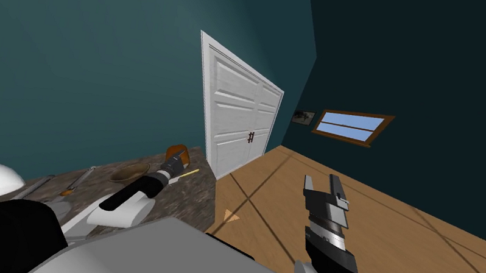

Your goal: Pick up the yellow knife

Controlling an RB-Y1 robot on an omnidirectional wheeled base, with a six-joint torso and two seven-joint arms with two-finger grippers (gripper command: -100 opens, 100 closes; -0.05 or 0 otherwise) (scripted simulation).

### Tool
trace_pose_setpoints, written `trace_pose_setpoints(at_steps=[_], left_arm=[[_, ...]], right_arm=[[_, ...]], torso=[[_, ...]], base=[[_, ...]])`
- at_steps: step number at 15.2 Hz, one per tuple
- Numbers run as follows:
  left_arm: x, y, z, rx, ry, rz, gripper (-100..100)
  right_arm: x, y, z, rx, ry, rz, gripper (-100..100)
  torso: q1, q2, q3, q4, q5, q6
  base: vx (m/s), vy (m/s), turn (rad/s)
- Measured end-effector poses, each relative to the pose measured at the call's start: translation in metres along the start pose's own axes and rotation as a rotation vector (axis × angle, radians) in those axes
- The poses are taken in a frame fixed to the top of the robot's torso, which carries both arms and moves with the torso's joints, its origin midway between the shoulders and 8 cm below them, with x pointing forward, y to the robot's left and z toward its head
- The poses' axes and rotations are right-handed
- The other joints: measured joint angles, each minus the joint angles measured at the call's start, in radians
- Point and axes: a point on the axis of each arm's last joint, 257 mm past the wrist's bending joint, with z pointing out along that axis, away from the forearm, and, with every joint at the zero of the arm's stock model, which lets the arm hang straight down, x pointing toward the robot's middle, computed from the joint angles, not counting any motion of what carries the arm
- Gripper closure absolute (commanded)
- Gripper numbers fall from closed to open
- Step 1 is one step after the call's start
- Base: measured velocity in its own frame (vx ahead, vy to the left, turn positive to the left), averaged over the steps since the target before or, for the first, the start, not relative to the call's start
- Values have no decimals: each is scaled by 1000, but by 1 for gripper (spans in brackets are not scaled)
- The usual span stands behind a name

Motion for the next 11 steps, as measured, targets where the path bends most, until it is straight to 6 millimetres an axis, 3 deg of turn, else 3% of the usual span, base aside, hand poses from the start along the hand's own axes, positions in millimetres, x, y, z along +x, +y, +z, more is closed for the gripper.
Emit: trace_pose_setpoints(at_steps=[11], left_arm=[[-47,48,-14,-191,-134,-102,-100]], right_arm=[[0,0,0,0,0,0,0]], torso=[[0,0,0,0,0,0]], base=[[15,12,-61]])
